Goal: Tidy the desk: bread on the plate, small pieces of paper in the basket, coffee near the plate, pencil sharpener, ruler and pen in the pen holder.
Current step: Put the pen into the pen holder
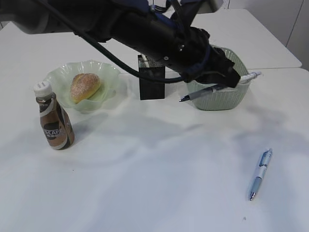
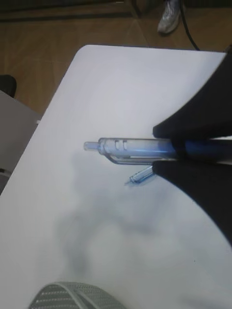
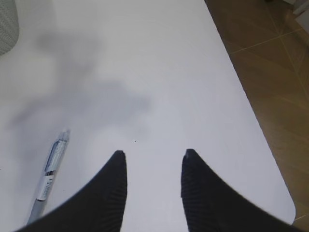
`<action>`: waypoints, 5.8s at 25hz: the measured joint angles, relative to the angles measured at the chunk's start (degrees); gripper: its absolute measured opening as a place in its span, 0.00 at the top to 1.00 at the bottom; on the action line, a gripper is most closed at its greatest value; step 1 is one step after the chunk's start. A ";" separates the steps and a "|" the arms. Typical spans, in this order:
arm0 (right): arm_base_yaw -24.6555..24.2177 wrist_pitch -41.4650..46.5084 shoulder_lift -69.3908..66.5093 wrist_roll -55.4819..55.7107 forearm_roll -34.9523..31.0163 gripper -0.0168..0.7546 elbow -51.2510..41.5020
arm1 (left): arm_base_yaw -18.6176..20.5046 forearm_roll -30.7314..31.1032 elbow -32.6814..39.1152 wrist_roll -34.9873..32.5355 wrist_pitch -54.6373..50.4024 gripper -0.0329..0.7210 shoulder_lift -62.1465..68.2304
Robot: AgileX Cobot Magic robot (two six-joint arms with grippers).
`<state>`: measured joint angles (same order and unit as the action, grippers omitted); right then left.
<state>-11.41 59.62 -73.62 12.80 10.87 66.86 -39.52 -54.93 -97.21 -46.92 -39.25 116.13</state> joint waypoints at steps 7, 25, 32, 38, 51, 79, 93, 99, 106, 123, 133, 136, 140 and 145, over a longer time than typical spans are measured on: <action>0.00 -0.04 0.00 0.00 0.00 0.57 0.00 | 7.09 -11.18 0.00 -3.86 -5.04 0.88 -0.33; 0.00 -0.13 0.00 0.00 -0.22 0.58 0.00 | 19.83 -31.02 0.00 -32.84 2.56 0.88 -0.33; 0.00 -0.13 0.00 0.00 -0.22 0.57 0.00 | 19.95 -35.61 0.00 -33.76 12.38 0.88 0.17; 0.00 -0.13 0.00 0.00 -0.30 0.57 0.00 | 19.95 -38.39 0.00 -33.76 15.23 0.88 2.00; 0.00 -0.13 0.00 0.00 -0.30 0.57 0.00 | 20.06 -46.82 -0.37 -54.80 5.66 0.88 8.23; 0.00 -0.13 0.00 0.00 -0.30 0.57 0.00 | 22.15 -46.98 -17.22 -55.14 5.43 0.88 20.80; 0.00 -0.26 0.00 0.00 -0.77 0.57 0.00 | 22.15 -46.98 -26.99 -54.69 6.51 0.88 28.99; 0.00 -0.39 0.00 0.00 -1.77 0.57 0.00 | 22.20 -46.98 -27.50 -54.69 8.81 0.88 29.43; 0.00 -0.43 0.00 -0.31 -2.28 0.57 0.00 | 22.20 -47.08 -29.58 -54.69 8.81 0.88 30.89; 0.00 -0.88 0.00 -1.72 -4.52 0.57 0.00 | 22.20 -47.10 -33.09 -54.69 8.94 0.88 33.94; 0.00 -1.83 0.00 -2.36 -5.24 0.57 0.00 | 22.20 -47.20 -33.67 -54.69 9.30 0.88 34.06; 0.00 -2.01 0.00 -2.50 -5.47 0.57 0.00 | 22.20 -47.20 -33.67 -54.69 9.40 0.88 34.06; 0.00 -2.29 0.00 -2.77 -5.70 0.57 0.00 | 22.20 -47.20 -33.67 -54.30 9.00 0.88 34.06; 0.00 -2.33 0.00 -2.90 -6.05 0.57 0.00 | 22.43 -47.20 -33.91 -53.95 4.64 0.88 34.06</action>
<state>-11.41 57.29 -73.62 9.90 4.82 66.86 -17.09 -102.12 -131.13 -100.87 -34.61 150.19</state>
